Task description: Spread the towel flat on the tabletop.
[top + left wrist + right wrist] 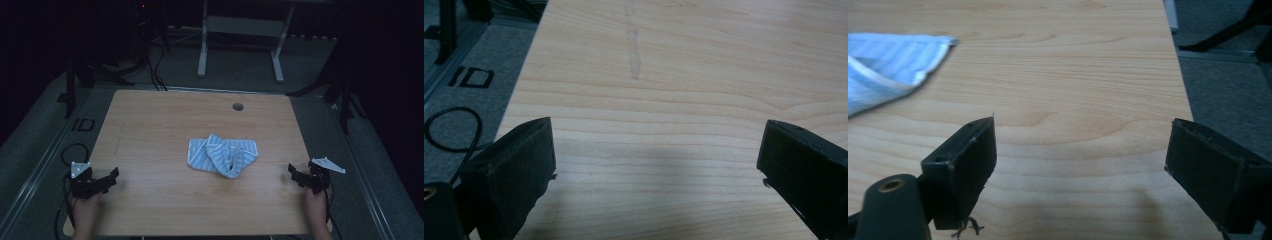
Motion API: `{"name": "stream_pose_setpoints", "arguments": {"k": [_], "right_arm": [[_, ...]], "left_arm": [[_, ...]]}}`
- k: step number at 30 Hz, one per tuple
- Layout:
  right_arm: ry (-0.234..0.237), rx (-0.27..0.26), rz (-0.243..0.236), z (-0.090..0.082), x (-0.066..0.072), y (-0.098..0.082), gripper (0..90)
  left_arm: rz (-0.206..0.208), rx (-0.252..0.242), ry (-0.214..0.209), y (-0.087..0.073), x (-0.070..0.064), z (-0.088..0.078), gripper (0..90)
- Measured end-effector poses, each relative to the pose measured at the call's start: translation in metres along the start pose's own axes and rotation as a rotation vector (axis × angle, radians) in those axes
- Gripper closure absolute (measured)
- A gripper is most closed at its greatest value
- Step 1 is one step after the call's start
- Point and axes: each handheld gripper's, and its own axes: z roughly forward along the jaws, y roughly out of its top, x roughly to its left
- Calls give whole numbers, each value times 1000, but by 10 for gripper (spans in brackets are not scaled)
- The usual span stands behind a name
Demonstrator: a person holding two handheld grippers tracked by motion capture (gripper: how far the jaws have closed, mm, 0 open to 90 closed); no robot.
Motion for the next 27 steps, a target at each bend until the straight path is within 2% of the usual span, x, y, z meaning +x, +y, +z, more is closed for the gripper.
{"name": "stream_pose_setpoints", "arguments": {"k": [1,4,5,7,9,10,11,12,13,14,15,16,17,18,19,20,23,27], "right_arm": [[1,8,-3,1,0,1,127],[0,17,-10,2,1,1,127],[-5,63,-100,4,4,5,130],[-6,85,-134,2,6,8,130],[23,98,-115,0,4,10,131],[23,98,-115,0,4,10,131],[43,107,-100,-1,2,11,134],[69,134,-70,-2,-1,13,134],[93,176,-49,-2,-4,14,134],[93,176,-49,-2,-4,14,134],[139,241,-34,-1,-8,16,134],[139,241,-34,-1,-8,16,134],[166,292,-39,-2,-11,19,130],[166,292,-39,-2,-11,19,130],[176,338,-76,-2,-11,21,129],[176,338,-76,-2,-11,21,129],[197,415,-129,-3,-10,25,128],[205,507,-252,-4,-6,30,128]], "left_arm": [[15,9,-9,2,-1,0,27],[25,21,-13,3,-2,1,44],[47,85,-52,6,-2,4,44],[73,119,-50,7,-3,7,43],[76,132,-56,8,-3,8,41],[85,150,-66,10,-3,9,41],[99,172,-73,11,-3,11,41],[109,183,-75,12,-3,12,39],[134,227,-92,15,-4,14,36],[134,227,-92,15,-4,14,32],[175,269,-95,17,-4,17,32],[175,269,-95,17,-4,17,32],[224,311,-88,18,-5,18,32],[224,311,-88,18,-5,18,32],[253,342,-89,20,-6,18,32],[253,342,-89,20,-6,18,32],[286,392,-98,22,-6,18,32],[361,451,-95,24,-10,17,30]]}}
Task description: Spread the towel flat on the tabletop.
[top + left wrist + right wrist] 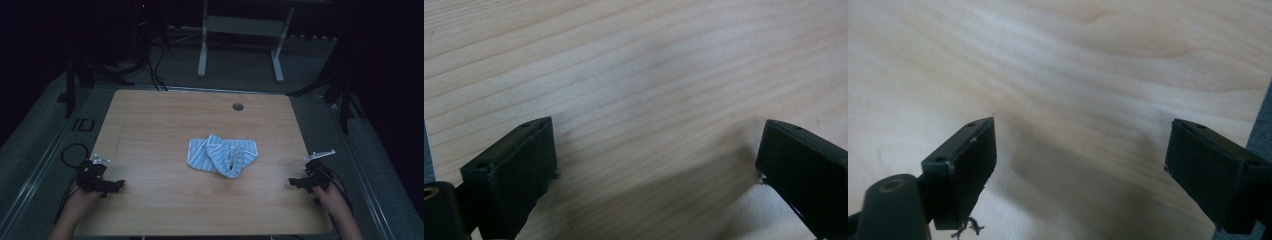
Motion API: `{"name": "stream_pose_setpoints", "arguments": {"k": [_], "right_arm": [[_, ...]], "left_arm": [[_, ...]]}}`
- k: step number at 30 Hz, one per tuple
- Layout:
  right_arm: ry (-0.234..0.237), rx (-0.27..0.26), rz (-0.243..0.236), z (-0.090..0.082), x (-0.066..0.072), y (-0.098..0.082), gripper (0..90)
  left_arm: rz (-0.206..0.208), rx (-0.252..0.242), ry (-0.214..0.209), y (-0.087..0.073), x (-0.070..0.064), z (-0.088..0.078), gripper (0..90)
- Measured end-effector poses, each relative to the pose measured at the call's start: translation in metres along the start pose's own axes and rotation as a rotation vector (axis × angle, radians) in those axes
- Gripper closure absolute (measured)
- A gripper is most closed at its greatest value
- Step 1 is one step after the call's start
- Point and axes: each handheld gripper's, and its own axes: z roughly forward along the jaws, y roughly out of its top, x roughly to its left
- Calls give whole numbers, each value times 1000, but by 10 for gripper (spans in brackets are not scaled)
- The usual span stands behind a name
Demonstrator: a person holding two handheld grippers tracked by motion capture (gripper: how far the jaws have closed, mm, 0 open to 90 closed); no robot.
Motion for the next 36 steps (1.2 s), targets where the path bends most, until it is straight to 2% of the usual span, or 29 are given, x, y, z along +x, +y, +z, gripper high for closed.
{"name": "stream_pose_setpoints", "arguments": {"k": [1,2,3,6,8,12,15,17,18,19,20,21,23,24,27,29,30,31,32,36], "right_arm": [[0,0,0,0,0,0,128],[10,26,-19,0,1,1,128],[39,84,-72,2,2,3,130],[37,141,-139,4,7,5,131],[27,173,-163,4,10,7,133],[20,227,-218,5,13,11,135],[20,267,-244,3,13,15,138],[33,286,-251,0,12,19,138],[38,296,-257,-1,12,20,138],[38,296,-257,-1,12,20,138],[42,304,-267,-2,12,22,138],[56,322,-285,-4,12,26,139],[65,337,-307,-5,12,30,138],[61,354,-319,-5,13,31,139],[68,405,-355,-4,16,35,142],[94,444,-373,-1,20,36,142],[98,466,-390,0,23,36,142],[92,485,-423,1,26,36,141],[86,495,-442,2,29,36,142],[108,525,-483,4,34,40,142]], "left_arm": [[0,0,0,0,0,0,30],[34,36,0,2,-2,-3,30],[45,46,0,3,-3,-4,30],[71,85,6,6,-3,-8,30],[86,104,15,8,-3,-10,30],[119,186,9,11,-4,-13,30],[139,245,-26,14,-4,-15,30],[148,299,-64,15,-4,-15,30],[157,325,-69,16,-5,-14,30],[157,325,-69,16,-5,-14,30],[192,379,-75,18,-8,-12,30],[207,409,-83,19,-8,-11,30],[238,447,-114,20,-11,-10,30],[239,466,-130,21,-13,-10,31],[276,485,-121,23,-16,-9,31],[289,499,-127,25,-18,-10,35],[318,506,-120,26,-21,-11,44],[366,498,-98,26,-23,-13,49],[387,495,-95,28,-24,-15,50],[381,487,-135,35,-24,-17,50]]}}
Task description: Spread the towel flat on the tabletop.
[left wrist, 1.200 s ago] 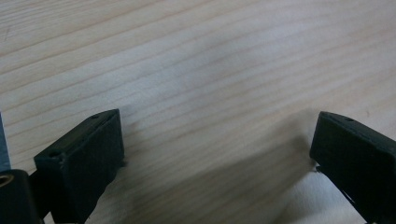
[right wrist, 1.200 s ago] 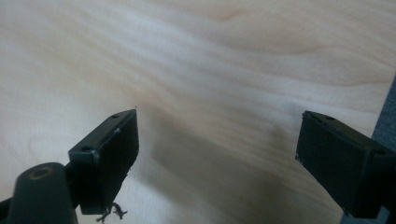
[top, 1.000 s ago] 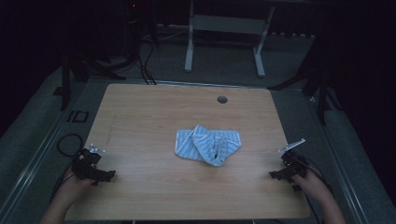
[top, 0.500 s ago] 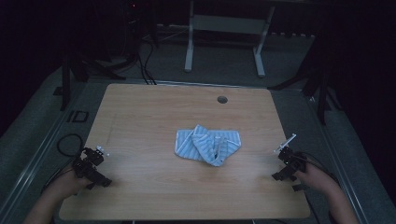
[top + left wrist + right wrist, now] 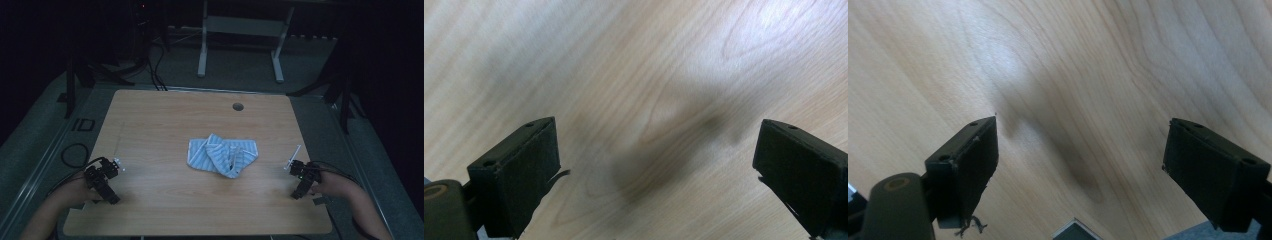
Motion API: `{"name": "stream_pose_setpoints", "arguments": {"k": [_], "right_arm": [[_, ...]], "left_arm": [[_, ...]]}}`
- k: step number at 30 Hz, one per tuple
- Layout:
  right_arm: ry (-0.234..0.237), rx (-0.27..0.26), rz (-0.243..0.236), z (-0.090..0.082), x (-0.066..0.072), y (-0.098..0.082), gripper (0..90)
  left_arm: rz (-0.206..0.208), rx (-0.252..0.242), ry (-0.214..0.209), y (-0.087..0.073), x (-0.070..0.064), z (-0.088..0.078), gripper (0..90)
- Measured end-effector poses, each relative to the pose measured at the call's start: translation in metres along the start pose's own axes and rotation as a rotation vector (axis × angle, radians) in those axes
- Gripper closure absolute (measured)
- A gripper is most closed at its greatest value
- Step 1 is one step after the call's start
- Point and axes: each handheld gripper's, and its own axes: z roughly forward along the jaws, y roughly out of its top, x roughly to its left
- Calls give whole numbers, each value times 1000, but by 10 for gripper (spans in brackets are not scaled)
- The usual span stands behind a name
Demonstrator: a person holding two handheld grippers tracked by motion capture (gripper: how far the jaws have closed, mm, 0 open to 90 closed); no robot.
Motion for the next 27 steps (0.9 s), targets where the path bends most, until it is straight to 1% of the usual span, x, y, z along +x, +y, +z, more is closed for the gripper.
{"name": "stream_pose_setpoints", "arguments": {"k": [1,3,4,6,7,9,10,11,12,13,14,15,16,17,18,19,20,21,22,23,24,25,26,27], "right_arm": [[1,4,-10,-1,0,1,145],[14,15,-13,-3,0,3,146],[23,19,-13,-3,1,4,147],[30,30,-36,-2,2,7,155],[32,36,-35,-2,3,8,155],[24,35,-52,-2,5,11,164],[22,25,-60,-2,5,13,164],[21,17,-59,-2,6,15,165],[25,17,-56,-3,7,17,165],[25,20,-58,-3,7,19,165],[25,20,-58,-3,7,19,165],[12,21,-68,-4,8,21,165],[-6,24,-78,-6,7,27,174],[-6,24,-78,-6,7,27,174],[-13,17,-96,-9,7,32,192],[-13,17,-96,-9,7,32,192],[-12,10,-115,-11,8,36,197],[-12,10,-115,-11,8,36,197],[-18,2,-132,-15,10,41,202],[-18,2,-132,-15,10,41,202],[-17,0,-145,-19,11,46,219],[-17,0,-145,-19,11,46,219],[-20,10,-169,-20,13,52,221],[-20,10,-169,-20,13,52,221]], "left_arm": [[10,-2,-11,1,-1,0,50],[29,11,-11,4,-3,0,51],[44,10,-21,6,-4,0,50],[52,11,-25,9,-7,-1,51],[64,15,-27,12,-8,-1,50],[72,7,-20,17,-11,-1,50],[76,5,-26,19,-13,-2,51],[83,-1,-33,22,-15,-2,50],[91,-2,-28,25,-16,-2,51],[94,-4,-38,28,-18,-2,51],[94,-4,-38,28,-18,-2,51],[106,0,-38,33,-20,-1,51],[116,1,-39,40,-22,0,51],[116,1,-39,40,-22,0,51],[127,-6,-38,47,-25,0,51],[127,-6,-38,47,-25,0,51],[147,-7,-50,54,-28,0,51],[147,-7,-50,54,-28,0,51],[161,-16,-38,60,-31,-1,51],[161,-16,-38,60,-31,-1,51],[177,-27,-49,67,-34,-3,51],[177,-27,-49,67,-34,-3,51],[187,-22,-52,72,-36,-4,51],[196,-20,-51,75,-37,-5,51]]}}
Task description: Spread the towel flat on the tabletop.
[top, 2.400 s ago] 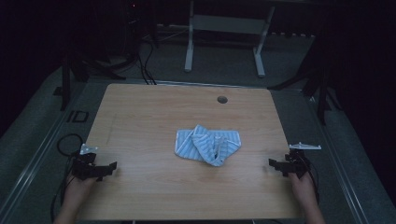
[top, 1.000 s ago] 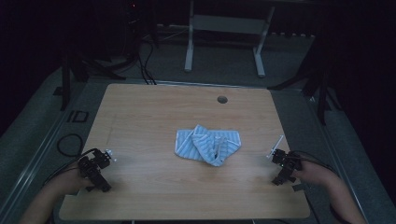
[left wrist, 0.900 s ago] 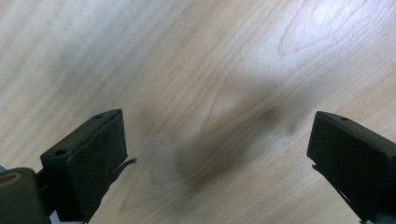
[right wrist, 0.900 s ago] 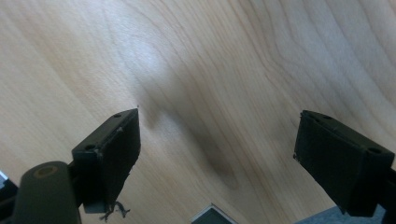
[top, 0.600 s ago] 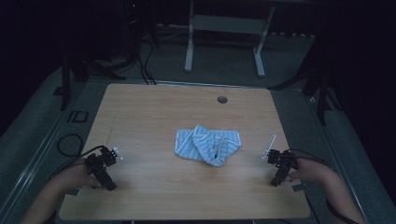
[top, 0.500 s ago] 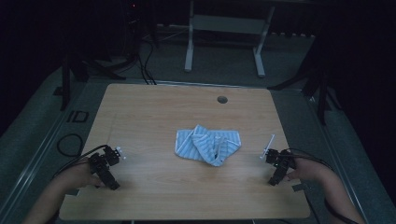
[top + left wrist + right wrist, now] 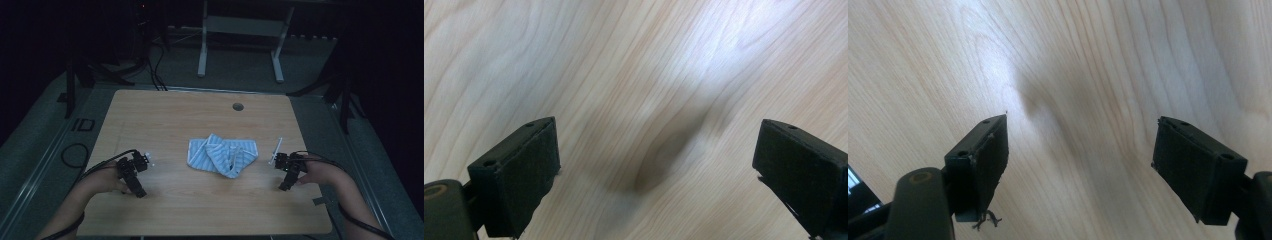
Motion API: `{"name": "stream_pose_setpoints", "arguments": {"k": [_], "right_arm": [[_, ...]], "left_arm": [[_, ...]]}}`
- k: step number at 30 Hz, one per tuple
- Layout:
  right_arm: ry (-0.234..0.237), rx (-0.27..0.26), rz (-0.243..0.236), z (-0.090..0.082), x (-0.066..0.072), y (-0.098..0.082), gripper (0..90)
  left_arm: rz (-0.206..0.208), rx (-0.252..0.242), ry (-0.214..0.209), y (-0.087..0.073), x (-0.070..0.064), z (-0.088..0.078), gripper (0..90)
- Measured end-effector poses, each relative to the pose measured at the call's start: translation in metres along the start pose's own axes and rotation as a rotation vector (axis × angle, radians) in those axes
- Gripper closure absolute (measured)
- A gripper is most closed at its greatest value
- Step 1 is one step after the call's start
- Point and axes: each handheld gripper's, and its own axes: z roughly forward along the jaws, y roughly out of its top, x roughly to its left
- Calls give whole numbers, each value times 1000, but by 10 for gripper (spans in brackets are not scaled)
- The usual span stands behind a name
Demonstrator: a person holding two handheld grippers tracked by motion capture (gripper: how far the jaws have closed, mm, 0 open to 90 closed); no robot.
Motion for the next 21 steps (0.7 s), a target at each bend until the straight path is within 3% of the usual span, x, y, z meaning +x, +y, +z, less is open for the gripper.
{"name": "stream_pose_setpoints", "arguments": {"k": [7,18,19,20,21], "right_arm": [[-8,-21,-89,-5,3,30,248],[-2,-23,-136,-17,0,54,253],[0,-21,-145,-21,-2,60,285],[0,-21,-145,-21,-2,60,285],[-3,-30,-158,-24,-4,68,285]], "left_arm": [[69,-1,33,42,-11,-4,51],[153,-18,25,91,-23,-17,51],[183,-13,23,103,-27,-19,51],[183,-13,23,103,-27,-19,51],[205,-21,22,114,-31,-21,51]]}}
